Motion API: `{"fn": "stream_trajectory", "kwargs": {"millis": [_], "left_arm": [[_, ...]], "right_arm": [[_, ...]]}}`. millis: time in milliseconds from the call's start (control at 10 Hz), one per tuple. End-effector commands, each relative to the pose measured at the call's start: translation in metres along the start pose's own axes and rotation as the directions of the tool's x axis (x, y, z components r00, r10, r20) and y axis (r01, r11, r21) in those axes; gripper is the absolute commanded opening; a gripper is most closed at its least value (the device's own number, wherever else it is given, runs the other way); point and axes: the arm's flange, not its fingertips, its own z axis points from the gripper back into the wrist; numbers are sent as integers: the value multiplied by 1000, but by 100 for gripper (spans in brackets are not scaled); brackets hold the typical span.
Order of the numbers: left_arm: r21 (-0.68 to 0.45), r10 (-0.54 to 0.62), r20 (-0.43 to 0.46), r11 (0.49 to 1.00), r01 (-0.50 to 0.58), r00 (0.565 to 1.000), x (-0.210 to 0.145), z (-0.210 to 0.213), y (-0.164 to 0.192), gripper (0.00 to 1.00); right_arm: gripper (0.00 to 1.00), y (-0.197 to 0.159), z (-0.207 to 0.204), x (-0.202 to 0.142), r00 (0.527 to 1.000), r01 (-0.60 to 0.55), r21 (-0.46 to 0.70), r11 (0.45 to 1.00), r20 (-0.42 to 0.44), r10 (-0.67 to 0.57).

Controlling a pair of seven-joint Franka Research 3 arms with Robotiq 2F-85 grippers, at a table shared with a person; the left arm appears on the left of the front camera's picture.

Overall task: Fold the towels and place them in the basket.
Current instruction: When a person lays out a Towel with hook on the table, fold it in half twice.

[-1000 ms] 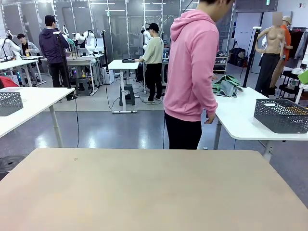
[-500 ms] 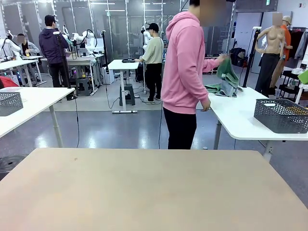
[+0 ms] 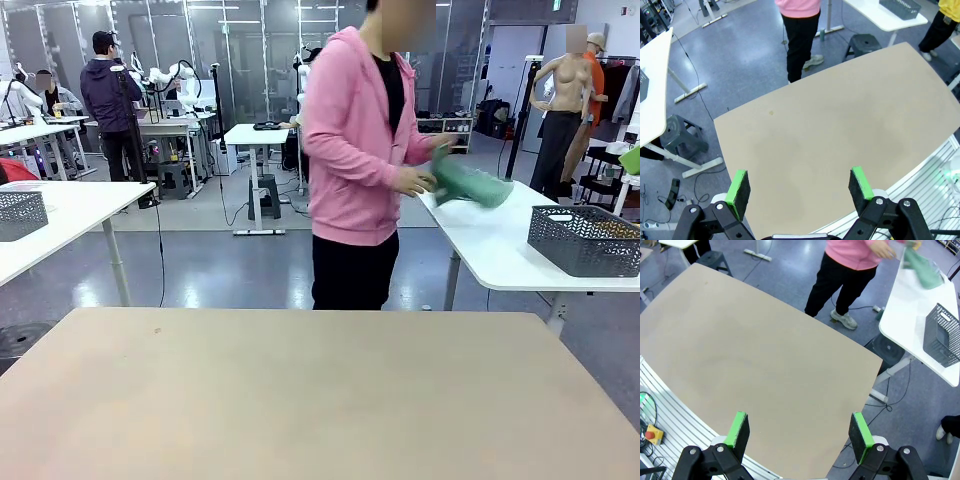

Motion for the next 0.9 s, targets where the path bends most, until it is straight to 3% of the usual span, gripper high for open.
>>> {"fn": "stream_trajectory", "kwargs": {"millis": [0,800], "left_arm": [[-2,-2,4,1000,2,1000,0,2,-1,100],[-2,-2,4,1000,2,1000,0,2,-1,100]], "right_arm": [[100,0,1,-1,1000,0,3,1000,-5,0],[100,0,1,-1,1000,0,3,1000,-5,0]]}}
